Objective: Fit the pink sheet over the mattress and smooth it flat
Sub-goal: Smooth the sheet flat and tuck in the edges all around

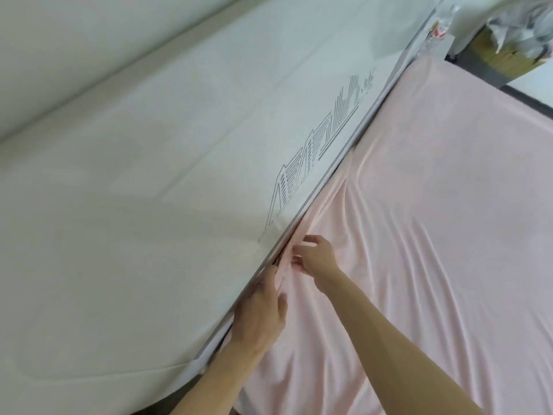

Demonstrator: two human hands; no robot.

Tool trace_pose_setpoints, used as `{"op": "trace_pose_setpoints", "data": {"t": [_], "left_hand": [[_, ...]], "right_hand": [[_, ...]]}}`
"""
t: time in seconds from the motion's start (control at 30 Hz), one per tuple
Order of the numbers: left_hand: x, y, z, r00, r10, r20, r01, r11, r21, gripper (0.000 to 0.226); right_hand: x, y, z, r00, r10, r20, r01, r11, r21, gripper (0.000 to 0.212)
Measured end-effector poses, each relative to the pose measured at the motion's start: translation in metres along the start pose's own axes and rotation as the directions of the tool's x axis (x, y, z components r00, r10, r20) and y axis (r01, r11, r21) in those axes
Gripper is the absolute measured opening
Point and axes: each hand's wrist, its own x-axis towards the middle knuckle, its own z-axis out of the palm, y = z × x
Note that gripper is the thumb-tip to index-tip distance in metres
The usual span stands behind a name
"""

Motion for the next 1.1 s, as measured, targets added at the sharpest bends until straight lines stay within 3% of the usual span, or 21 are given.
{"op": "trace_pose_setpoints", "data": {"t": [0.1, 0.17, 0.3, 0.4, 0.5, 0.6, 0.67, 0.77, 0.87, 0.97, 1.0, 1.1], "left_hand": [[-0.022, -0.015, -0.004, 0.996, 0.002, 0.088, -0.017, 0.986, 0.163, 0.087], [-0.039, -0.020, -0.004, 0.994, -0.008, 0.105, -0.021, 0.961, 0.276, 0.093], [-0.074, -0.045, 0.003, 0.993, -0.013, 0.119, -0.023, 0.955, 0.297, 0.072], [-0.096, -0.059, 0.009, 1.000, -0.011, 0.024, 0.004, 0.963, 0.269, 0.040], [-0.104, -0.060, 0.019, 0.983, -0.176, 0.046, 0.163, 0.967, 0.196, 0.075], [-0.109, -0.049, 0.028, 0.928, -0.340, 0.151, 0.287, 0.913, 0.290, 0.063], [-0.108, -0.044, 0.029, 0.874, -0.404, 0.269, 0.352, 0.909, 0.223, 0.053], [-0.121, -0.064, 0.036, 0.724, -0.535, 0.436, 0.541, 0.832, 0.124, 0.049], [-0.158, -0.100, 0.040, 0.652, -0.620, 0.436, 0.649, 0.754, 0.100, 0.036], [-0.185, -0.124, 0.026, 0.570, -0.664, 0.483, 0.804, 0.570, -0.166, 0.040], [-0.185, -0.129, 0.018, 0.571, -0.659, 0.489, 0.814, 0.534, -0.231, 0.042], [-0.176, -0.138, 0.001, 0.612, -0.624, 0.487, 0.782, 0.570, -0.253, 0.042]], "right_hand": [[0.002, -0.005, 0.025, 0.999, -0.018, -0.028, 0.019, 0.999, 0.049, 0.035], [-0.001, 0.002, 0.028, 1.000, 0.016, -0.012, -0.015, 0.995, 0.103, 0.034], [-0.003, 0.023, 0.032, 0.996, 0.073, 0.045, -0.078, 0.990, 0.120, 0.028], [-0.005, 0.031, 0.040, 0.992, 0.093, 0.082, -0.098, 0.994, 0.058, 0.014], [-0.017, 0.044, 0.044, 0.966, 0.113, 0.231, -0.108, 0.994, -0.037, 0.018], [-0.025, 0.059, 0.041, 0.936, 0.090, 0.339, -0.047, 0.990, -0.131, 0.011], [-0.018, 0.067, 0.039, 0.956, 0.063, 0.287, -0.020, 0.988, -0.153, 0.013], [-0.013, 0.077, 0.040, 0.965, 0.033, 0.262, 0.006, 0.989, -0.150, 0.024], [-0.016, 0.080, 0.044, 0.968, -0.009, 0.250, 0.040, 0.992, -0.120, 0.016], [-0.015, 0.089, 0.052, 0.974, -0.025, 0.226, 0.055, 0.990, -0.128, 0.010], [-0.016, 0.090, 0.054, 0.974, -0.025, 0.225, 0.059, 0.988, -0.143, 0.006], [-0.023, 0.099, 0.064, 0.976, -0.013, 0.217, 0.056, 0.979, -0.194, 0.009]]}}
